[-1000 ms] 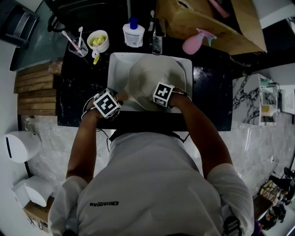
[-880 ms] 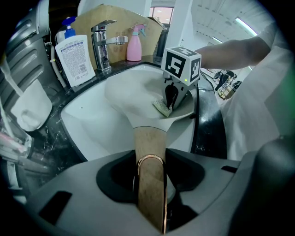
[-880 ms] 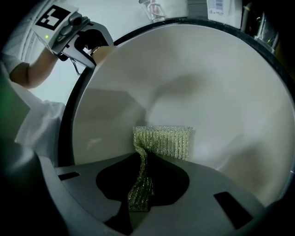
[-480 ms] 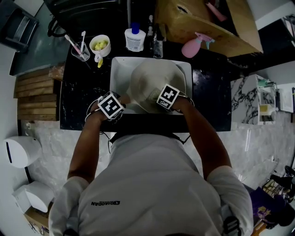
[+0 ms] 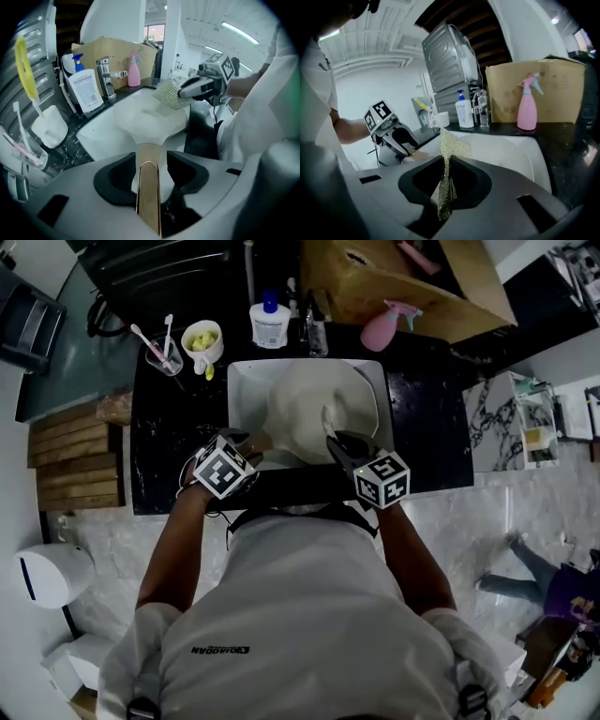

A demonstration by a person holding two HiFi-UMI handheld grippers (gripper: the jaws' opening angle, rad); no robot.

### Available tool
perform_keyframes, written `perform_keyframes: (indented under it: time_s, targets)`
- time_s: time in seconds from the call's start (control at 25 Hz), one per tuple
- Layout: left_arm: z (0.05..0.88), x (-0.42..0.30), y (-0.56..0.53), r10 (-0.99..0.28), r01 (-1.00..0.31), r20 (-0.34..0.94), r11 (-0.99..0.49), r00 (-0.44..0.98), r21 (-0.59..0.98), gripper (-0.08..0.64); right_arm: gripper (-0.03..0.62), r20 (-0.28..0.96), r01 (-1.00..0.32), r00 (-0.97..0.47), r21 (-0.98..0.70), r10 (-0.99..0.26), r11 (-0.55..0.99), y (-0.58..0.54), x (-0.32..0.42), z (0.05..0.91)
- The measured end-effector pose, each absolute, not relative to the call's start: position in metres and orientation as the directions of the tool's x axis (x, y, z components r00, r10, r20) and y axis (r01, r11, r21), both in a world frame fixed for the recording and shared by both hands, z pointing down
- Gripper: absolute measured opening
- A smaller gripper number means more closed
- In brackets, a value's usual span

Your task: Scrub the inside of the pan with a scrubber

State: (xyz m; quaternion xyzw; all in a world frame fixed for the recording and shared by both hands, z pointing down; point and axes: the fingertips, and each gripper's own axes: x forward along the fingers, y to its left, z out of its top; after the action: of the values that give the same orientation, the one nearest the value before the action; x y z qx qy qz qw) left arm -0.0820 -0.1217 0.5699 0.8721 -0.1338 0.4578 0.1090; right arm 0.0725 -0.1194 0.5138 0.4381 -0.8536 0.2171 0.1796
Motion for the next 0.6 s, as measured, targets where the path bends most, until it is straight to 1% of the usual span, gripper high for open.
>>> perform_keyframes:
  time_s: [0.12,0.28,0.32,0.4,0.44,0.6]
  targets:
    - [0.547,-0.080,-0.115,-0.156,-0.310,0.776,-0.949,0.612,0.053,0.202,0.075,0.418,-0.871,-0.492,-0.233,-0.764,0.433,-0.101,0.078,0.493]
    - [0.510,-0.063,-0.108,-0.195,-0.297,0.661,-0.954,0.724,0.044,0.199,0.075,0.303,-0.876,-0.458,-0.314,-0.836,0.366,-0.086,0.080,0.466]
    - [0.501,-0.059,-0.105,-0.205,-0.306,0.634,-0.951,0.746,0.052,0.173,0.075,0.281,-0.868,-0.463,-0.335,-0.841,0.366,-0.083,0.078,0.461]
    - [0.488,-0.054,-0.095,-0.243,-0.344,0.590,-0.937,0.770,0.062,0.063,0.075,0.257,-0.846,-0.492,-0.366,-0.832,0.387,-0.074,0.070,0.453]
    - [0.484,-0.052,-0.088,-0.266,-0.369,0.572,-0.927,0.776,0.069,0.029,0.075,0.252,-0.839,-0.506,-0.367,-0.825,0.402,-0.069,0.067,0.450]
    - [0.470,-0.041,-0.049,-0.302,-0.430,0.506,-0.889,0.808,0.157,0.015,0.074,0.241,-0.830,-0.533,-0.335,-0.811,0.446,-0.044,0.070,0.436]
